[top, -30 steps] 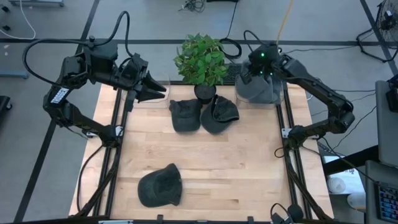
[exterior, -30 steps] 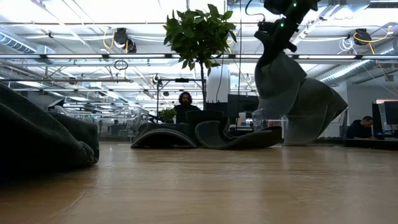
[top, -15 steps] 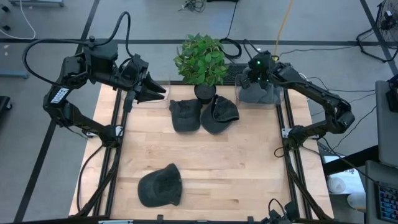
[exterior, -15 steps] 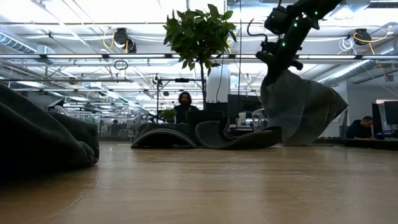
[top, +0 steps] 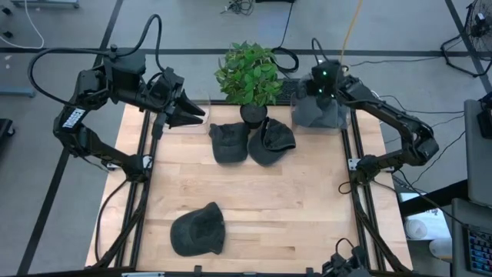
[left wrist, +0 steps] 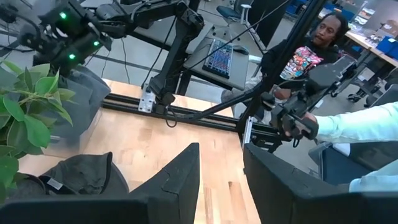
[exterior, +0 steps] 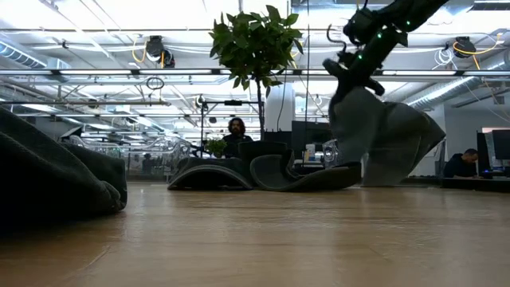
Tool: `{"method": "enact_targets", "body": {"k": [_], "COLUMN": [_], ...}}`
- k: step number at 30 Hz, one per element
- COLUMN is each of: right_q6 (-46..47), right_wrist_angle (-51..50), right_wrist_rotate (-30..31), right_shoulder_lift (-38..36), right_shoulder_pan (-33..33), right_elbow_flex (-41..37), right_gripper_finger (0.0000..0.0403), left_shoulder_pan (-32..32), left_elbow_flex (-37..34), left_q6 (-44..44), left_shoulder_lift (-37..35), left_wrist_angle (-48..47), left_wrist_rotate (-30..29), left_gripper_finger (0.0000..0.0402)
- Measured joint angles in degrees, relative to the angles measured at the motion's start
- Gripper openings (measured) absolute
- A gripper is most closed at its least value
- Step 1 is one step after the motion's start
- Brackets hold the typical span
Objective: Pick & Place hat
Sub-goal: Put the gray cap into the right transparent bin
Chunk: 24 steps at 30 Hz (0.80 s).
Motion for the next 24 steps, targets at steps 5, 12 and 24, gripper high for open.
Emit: {"method": "enact_targets", "body": {"k": [5,12,24], "right_q6": [1.5,-1.6,-5.6], "right_wrist_angle": [-3.0,-10.7,-9.6], "right_wrist_rotate": [0.2,4.4,5.9], "right_shoulder_lift": [-0.1,0.0,-1.7], "right_shoulder_pan": [0.0,0.0,0.2], "right_elbow_flex": [0.4,0.4,-2.8], "right_gripper_finger": [0.0,0.0,0.0055], "left_shoulder_pan": [0.0,0.0,0.0], "left_elbow_flex": [0.0,0.0,0.0], "left_q6": [-0.1,0.9,-1.0], "left_shoulder_lift": [0.0,0.0,0.0], "left_wrist_angle": [0.0,0.0,0.0], "left_wrist_rotate": [1.1,2.4,2.4], "left_gripper_finger": [0.0131,0.0131,0.0131]}}
